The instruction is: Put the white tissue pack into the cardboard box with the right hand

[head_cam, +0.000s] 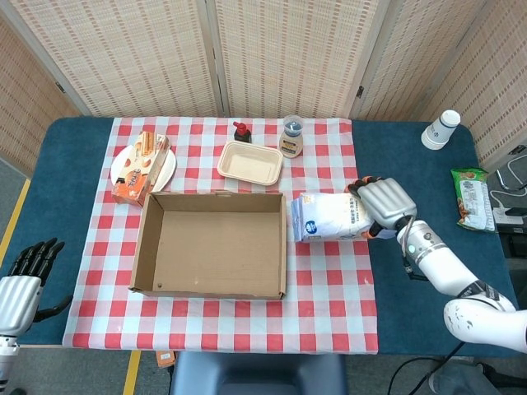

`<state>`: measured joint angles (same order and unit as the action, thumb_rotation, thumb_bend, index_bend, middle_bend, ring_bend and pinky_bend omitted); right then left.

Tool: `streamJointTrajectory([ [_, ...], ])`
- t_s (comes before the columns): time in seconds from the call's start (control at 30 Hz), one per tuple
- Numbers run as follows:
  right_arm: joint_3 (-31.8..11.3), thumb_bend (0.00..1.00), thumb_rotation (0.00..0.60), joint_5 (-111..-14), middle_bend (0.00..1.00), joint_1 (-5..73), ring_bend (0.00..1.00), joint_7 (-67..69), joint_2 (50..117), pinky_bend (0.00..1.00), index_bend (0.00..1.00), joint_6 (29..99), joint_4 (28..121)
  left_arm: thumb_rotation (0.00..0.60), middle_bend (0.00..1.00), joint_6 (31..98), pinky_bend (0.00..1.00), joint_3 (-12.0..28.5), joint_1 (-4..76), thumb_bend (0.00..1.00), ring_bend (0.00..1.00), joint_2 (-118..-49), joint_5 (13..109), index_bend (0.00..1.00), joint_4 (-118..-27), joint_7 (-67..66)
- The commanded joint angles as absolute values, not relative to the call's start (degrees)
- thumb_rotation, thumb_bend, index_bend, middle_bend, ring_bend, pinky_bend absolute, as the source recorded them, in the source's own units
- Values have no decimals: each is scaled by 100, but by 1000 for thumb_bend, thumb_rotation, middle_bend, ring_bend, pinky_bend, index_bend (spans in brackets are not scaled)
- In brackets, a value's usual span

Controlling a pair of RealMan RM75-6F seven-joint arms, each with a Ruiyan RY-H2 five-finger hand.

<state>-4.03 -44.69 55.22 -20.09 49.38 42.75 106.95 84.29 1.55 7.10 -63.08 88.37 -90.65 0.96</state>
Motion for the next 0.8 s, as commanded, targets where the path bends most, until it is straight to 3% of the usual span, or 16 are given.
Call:
streamJointTrajectory([
  [0.03,-573,0,600,-4190,244,5726,204,-2315,4555,326,381,4509,11171,600,0,8435,73,155,707,197,0,-6307,8837,0,-9065,100],
  [0.33,-875,5,600,-3495,251,6313,213,-2770,4553,333,415,4646,11667,600,0,8432,72,155,711,197,0,-6282,8839,0,-9054,184],
  [0.8,-1003,26,600,-2214,251,7711,213,-3604,6335,333,418,4868,11183,600,0,8437,73,171,695,197,0,-6200,8796,0,-9055,433],
])
